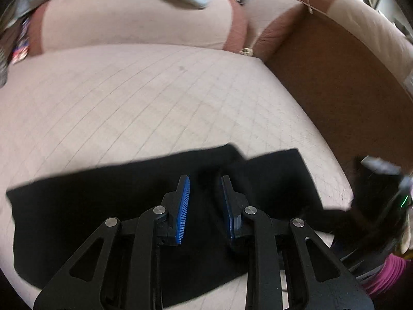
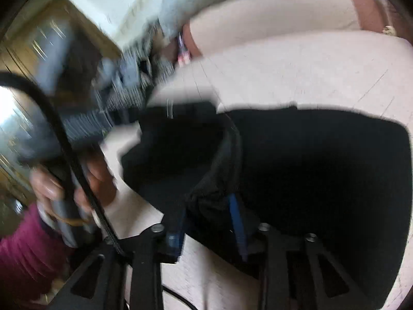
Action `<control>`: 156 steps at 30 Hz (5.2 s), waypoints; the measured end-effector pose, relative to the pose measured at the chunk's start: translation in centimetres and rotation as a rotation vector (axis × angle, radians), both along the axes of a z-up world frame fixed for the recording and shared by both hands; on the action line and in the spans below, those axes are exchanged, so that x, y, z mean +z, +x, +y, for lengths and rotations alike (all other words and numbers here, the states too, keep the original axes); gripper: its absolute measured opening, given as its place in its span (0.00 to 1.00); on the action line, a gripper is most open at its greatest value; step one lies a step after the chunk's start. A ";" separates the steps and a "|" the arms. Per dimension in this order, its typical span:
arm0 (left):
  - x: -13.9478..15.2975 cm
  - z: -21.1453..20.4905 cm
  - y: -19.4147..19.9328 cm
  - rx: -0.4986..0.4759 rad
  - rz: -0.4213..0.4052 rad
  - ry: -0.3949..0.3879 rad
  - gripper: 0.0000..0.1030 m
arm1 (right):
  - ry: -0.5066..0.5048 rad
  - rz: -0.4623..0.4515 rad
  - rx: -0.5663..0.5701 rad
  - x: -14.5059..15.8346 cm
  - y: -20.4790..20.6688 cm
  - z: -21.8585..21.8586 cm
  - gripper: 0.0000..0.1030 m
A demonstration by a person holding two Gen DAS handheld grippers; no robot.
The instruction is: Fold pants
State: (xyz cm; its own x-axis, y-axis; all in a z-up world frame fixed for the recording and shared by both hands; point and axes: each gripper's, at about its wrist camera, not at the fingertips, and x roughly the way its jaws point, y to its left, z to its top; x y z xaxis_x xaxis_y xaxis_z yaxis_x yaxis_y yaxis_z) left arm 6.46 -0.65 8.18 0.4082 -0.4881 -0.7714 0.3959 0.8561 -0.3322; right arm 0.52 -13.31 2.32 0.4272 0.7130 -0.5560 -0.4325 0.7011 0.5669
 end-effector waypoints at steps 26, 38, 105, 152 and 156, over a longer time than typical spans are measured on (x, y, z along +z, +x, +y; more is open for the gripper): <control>-4.2 -1.7 -4.4 0.157 0.002 0.103 0.32 | -0.502 -0.152 -0.186 -0.5 -1.4 -3.5 0.59; -2.6 -0.6 -6.5 0.238 -0.029 0.121 0.32 | -0.520 -0.139 -0.177 -0.9 -0.1 -0.4 0.59; -4.6 17.0 -10.5 0.794 0.006 -0.052 0.56 | -0.388 -0.206 0.249 1.1 9.4 18.6 0.62; -1.7 -1.9 -10.4 -0.024 -0.183 -0.030 0.17 | -0.009 -0.014 -0.319 0.9 0.4 -8.5 0.45; -0.4 0.1 -10.9 0.011 -0.227 -0.011 0.26 | 0.035 -0.029 -0.240 1.9 -0.8 -7.4 0.50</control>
